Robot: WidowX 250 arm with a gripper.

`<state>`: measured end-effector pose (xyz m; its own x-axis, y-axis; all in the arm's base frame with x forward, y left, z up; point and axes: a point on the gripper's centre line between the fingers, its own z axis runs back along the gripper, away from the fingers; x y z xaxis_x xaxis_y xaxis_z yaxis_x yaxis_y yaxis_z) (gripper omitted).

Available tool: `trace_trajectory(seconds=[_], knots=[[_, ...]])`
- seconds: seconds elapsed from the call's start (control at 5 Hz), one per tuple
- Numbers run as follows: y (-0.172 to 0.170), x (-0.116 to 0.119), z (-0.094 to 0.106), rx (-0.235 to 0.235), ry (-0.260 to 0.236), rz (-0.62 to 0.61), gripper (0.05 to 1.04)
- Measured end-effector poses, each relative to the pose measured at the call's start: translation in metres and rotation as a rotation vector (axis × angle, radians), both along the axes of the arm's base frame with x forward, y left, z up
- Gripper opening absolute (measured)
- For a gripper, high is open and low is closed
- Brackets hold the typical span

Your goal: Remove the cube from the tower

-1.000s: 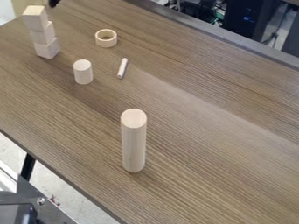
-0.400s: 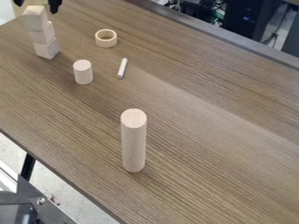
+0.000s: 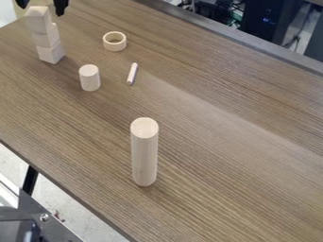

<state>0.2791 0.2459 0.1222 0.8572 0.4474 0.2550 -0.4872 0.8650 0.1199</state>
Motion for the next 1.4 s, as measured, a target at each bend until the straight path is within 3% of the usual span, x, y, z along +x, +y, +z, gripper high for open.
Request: trace_trajectory(seconds=[0.6,0.8,1.0,1.2,1.4], knots=[[0.011,-0.001,-0.01,-0.021,0.016,0.015,0.982],[0.011,-0.001,-0.011,-0.034,0.003,0.02,0.881],[0.016,-0.003,-0.012,-0.028,-0.006,0.028,0.591],[0.016,-0.004,-0.013,-0.03,-0.003,0.024,0.479],[0.013,-0.008,-0.015,-0.024,0.002,0.007,0.479]])
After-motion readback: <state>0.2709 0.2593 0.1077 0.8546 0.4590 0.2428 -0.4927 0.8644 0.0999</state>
